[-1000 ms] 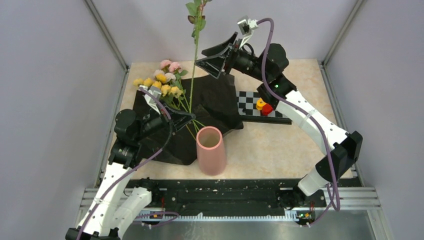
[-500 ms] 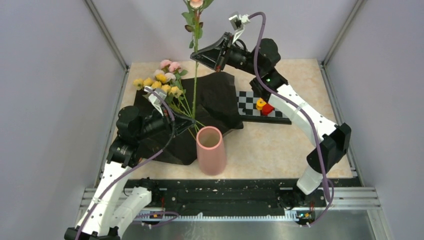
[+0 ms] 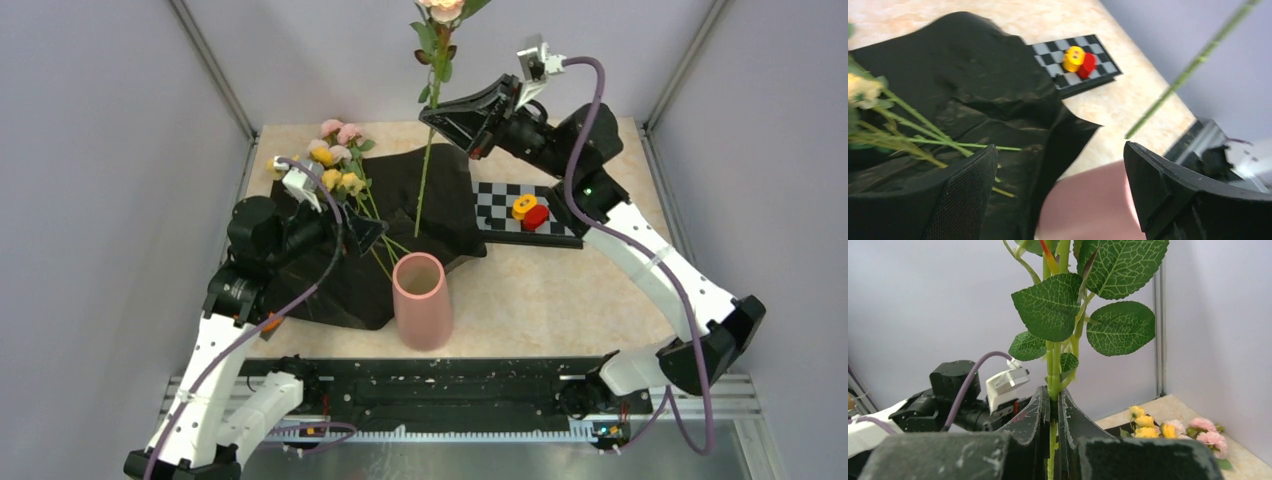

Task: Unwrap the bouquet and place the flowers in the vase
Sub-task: Pick up the fake flower from the wrapping paper, then insert the fake flower into the vase.

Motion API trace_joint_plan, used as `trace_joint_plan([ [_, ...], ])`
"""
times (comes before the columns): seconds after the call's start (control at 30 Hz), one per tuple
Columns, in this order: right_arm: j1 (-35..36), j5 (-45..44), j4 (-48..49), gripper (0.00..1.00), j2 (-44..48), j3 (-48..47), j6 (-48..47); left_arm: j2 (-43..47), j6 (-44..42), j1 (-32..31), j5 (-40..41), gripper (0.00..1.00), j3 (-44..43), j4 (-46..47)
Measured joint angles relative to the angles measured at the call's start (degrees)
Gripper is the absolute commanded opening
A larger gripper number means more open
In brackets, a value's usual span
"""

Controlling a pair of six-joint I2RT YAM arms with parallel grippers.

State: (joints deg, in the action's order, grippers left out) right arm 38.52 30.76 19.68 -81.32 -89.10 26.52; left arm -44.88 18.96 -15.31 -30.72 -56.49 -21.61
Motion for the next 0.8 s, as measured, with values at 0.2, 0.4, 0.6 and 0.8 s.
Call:
trace_joint_plan([
  [0.2, 0.0, -0.7, 0.5, 0.0, 6.1, 4.2, -0.8, -5.7, -2.9, 3.8, 11.5, 0.99, -4.6, -6.7],
  [0.4, 0.0, 0.7, 2.2, 0.0, 9.6, 10.2, 1.3, -11.0, -2.1, 12.2, 20.3, 0.99, -3.7, -9.9],
  [0.6, 0.1, 2.6, 4.7, 0.0, 10.0, 15.2, 4.5, -10.6, -1.5, 13.5, 27.3, 0.99, 0.4, -9.9],
  [0.8, 0.4, 4.9, 6.6, 0.0, 10.0, 18.8, 6.2, -9.1, -2.0, 13.5, 33.0, 0.99, 3.7, -9.6],
])
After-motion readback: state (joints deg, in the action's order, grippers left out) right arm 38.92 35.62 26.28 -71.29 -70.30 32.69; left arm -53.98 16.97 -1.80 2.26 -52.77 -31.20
